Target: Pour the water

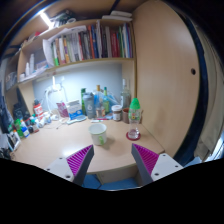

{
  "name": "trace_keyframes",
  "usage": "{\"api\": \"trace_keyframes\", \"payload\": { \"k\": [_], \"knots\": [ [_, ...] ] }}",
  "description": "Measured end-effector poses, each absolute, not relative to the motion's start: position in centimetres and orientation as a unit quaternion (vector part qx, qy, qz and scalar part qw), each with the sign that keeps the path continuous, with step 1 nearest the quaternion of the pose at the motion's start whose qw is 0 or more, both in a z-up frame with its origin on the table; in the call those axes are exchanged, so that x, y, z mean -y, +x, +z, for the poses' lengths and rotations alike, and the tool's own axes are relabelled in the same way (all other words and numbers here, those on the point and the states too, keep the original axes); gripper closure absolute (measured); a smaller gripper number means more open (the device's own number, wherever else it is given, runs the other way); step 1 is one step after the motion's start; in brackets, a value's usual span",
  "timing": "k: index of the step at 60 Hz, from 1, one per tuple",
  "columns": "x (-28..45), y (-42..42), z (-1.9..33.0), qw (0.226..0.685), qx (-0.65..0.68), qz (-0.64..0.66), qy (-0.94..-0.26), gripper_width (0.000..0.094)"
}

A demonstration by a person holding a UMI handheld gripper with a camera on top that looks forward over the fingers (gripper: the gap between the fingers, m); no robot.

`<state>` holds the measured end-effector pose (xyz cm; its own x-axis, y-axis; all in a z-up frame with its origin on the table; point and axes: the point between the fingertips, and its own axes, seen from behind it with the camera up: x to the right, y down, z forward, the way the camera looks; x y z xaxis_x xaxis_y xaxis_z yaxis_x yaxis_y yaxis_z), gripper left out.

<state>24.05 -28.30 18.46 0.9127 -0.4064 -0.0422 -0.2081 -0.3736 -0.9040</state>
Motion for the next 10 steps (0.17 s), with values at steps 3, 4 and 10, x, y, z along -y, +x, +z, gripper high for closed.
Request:
{"api": "trace_keyframes", "payload": {
  "k": [3,4,10],
  "knots": [
    [30.1,21.2,20.0,0.532,-0.184,-0.083,-0.822,0.0099],
    [30.8,20.2,20.6,0.533,-0.184,-0.081,-0.822,0.0098],
    [34.2,16.0,23.0,0.532,-0.18,-0.075,-0.824,0.0097]
  ]
}}
